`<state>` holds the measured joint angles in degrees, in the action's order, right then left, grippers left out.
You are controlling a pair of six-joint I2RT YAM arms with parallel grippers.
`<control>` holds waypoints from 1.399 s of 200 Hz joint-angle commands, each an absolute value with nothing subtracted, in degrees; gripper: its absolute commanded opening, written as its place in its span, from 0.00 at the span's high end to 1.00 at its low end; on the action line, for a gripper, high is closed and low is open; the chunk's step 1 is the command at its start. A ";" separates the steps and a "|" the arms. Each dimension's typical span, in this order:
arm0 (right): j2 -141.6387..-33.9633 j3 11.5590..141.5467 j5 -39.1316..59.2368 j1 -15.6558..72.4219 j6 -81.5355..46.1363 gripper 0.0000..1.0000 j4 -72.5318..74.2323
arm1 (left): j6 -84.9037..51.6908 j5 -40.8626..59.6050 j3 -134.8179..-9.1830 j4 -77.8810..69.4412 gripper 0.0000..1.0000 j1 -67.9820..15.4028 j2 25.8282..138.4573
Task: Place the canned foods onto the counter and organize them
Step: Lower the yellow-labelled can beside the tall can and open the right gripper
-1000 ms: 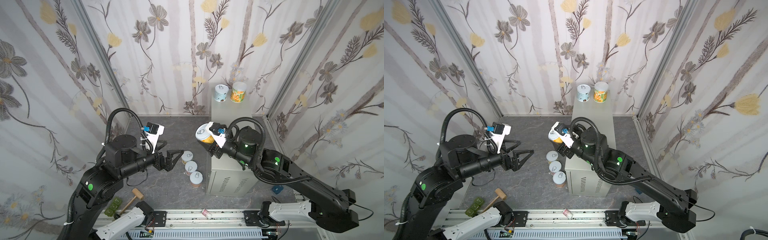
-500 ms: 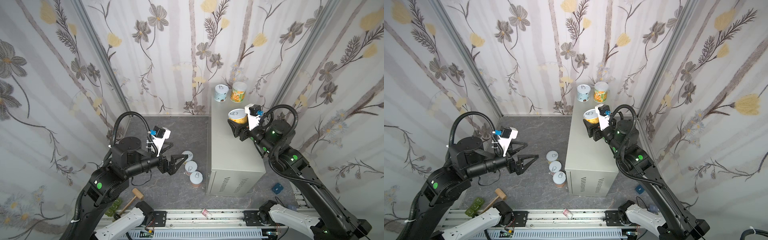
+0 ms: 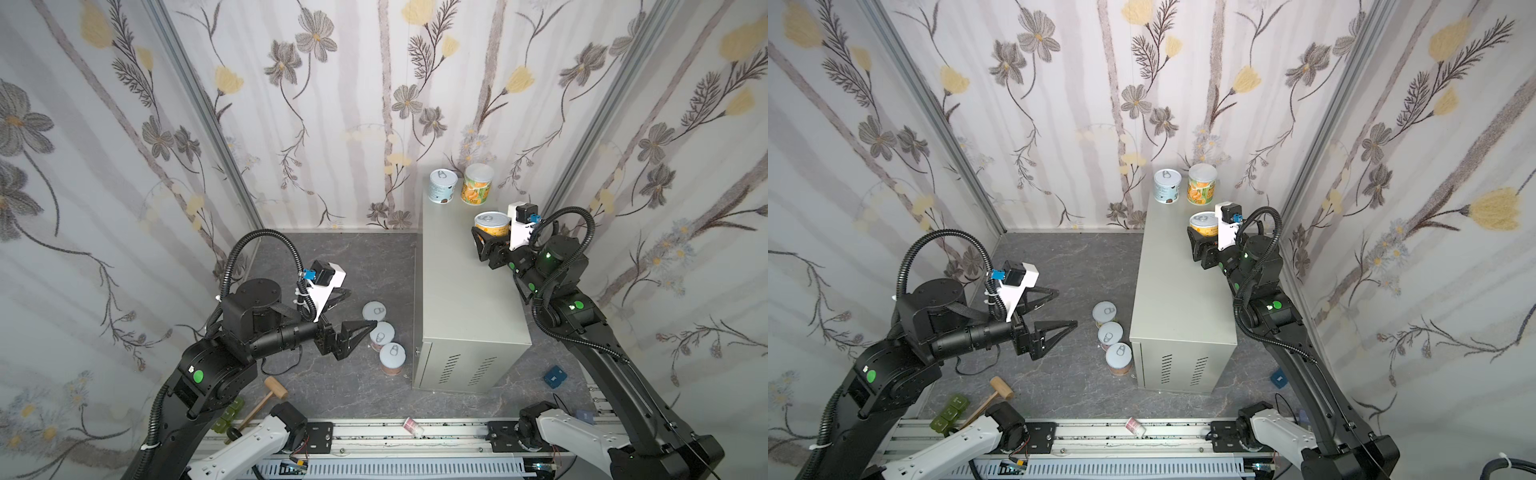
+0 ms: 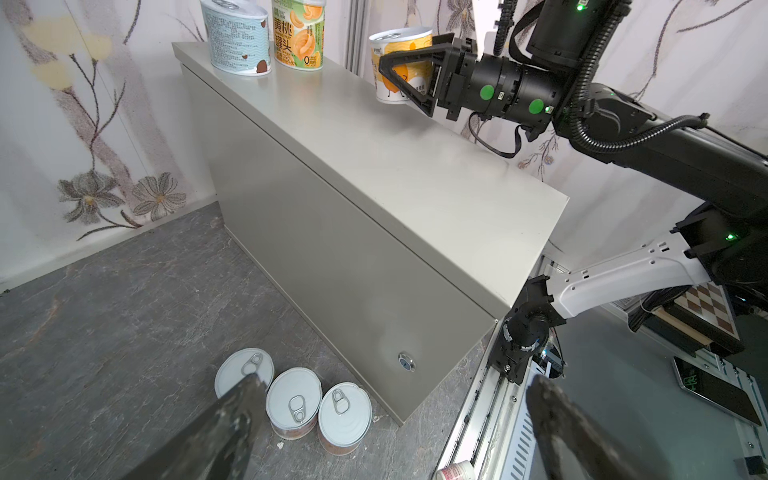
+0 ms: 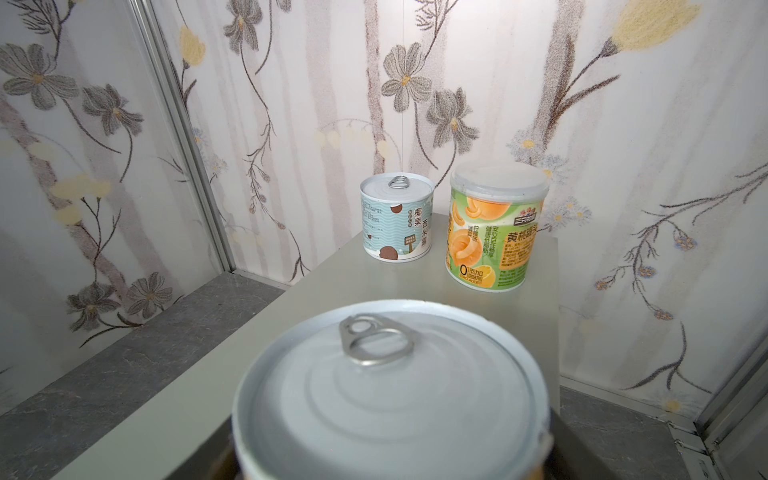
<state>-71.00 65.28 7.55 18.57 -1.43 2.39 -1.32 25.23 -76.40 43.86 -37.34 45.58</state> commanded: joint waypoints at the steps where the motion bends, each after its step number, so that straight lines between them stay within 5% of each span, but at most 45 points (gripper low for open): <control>1: -72.16 65.04 12.03 18.15 -2.50 0.31 11.79 | -0.09 26.00 -75.63 41.34 0.00 -37.27 45.22; 144: -78.02 65.92 17.92 15.21 -3.32 0.16 12.42 | -1.19 26.71 -74.22 38.57 0.00 -37.27 44.73; 280: -73.76 64.81 17.38 14.55 -1.41 0.16 5.75 | -2.10 27.84 -74.43 35.62 0.00 -37.27 45.90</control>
